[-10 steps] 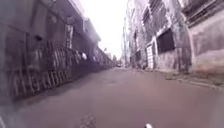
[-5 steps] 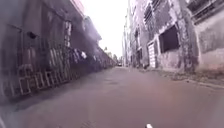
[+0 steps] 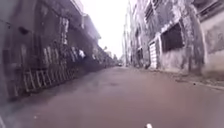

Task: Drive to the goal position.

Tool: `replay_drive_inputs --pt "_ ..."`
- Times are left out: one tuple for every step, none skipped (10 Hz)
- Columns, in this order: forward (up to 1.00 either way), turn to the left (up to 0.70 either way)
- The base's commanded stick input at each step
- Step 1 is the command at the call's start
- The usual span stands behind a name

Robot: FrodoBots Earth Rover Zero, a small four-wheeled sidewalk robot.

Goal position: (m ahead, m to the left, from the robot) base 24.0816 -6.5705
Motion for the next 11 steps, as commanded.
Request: replay_drive_inputs --pt "0.60 0.00" --pt "0.60 0.00" --pt "0.60 0.00" --pt "0.60 0.00" --pt "0.60 -0.06" --pt "0.60 -0.14" --pt "0.60 -0.15" --pt "0.60 -0.15" --pt "0.60 -0.15" --pt "0.60 -0.15" --pt "0.60 -0.15"
